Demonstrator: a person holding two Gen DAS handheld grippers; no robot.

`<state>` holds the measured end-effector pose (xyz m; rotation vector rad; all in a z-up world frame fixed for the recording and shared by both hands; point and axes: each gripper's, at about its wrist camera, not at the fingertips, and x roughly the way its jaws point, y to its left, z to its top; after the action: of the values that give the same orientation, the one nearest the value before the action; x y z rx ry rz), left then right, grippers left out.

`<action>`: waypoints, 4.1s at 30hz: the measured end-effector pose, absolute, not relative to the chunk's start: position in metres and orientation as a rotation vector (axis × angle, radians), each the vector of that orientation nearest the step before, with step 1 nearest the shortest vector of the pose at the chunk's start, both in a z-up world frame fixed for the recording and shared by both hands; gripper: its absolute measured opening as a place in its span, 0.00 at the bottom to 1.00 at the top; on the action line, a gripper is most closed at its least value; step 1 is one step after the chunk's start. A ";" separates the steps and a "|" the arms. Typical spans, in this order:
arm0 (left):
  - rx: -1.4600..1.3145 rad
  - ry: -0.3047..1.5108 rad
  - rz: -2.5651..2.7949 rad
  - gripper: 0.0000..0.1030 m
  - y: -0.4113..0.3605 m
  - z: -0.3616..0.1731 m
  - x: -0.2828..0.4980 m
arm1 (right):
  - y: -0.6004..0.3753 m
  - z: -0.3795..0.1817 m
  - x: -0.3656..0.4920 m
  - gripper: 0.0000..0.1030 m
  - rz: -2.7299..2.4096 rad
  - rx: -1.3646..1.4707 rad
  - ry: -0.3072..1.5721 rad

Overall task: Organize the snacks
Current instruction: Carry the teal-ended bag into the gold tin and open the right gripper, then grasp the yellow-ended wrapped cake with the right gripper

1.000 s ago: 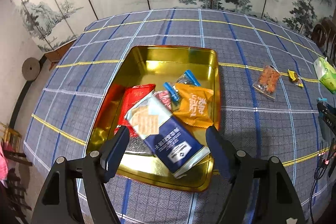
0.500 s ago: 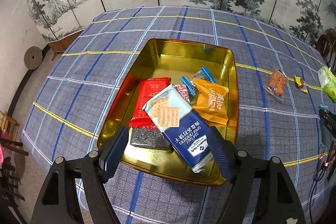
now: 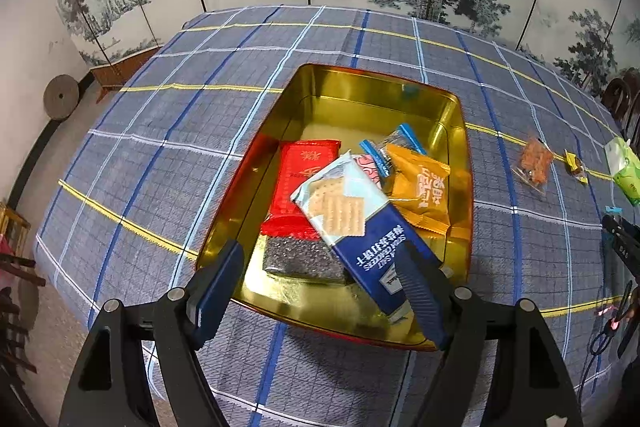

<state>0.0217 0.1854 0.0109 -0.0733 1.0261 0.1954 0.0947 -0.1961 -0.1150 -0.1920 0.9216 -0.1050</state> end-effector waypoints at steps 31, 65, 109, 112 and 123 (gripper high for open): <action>-0.172 0.984 0.420 0.79 0.279 0.024 -0.034 | 0.083 -0.053 0.065 0.28 0.614 -0.265 0.790; -0.146 1.020 0.422 0.79 0.271 0.018 -0.034 | 0.110 -0.066 0.080 0.44 0.633 -0.251 0.811; 0.099 1.022 0.092 0.79 0.102 0.026 0.039 | -0.166 -0.084 0.121 0.46 0.226 -0.111 0.802; 0.110 1.029 0.048 0.79 0.087 0.025 0.050 | -0.172 -0.084 0.138 0.46 0.260 -0.134 0.804; 0.133 1.075 -0.042 0.79 0.049 0.016 0.085 | -0.161 -0.103 0.192 0.46 0.546 -0.347 0.878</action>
<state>0.0849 0.0487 0.0156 0.1326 1.0747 -0.0423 0.1919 -0.1615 -0.1028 -0.3468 0.8777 0.5461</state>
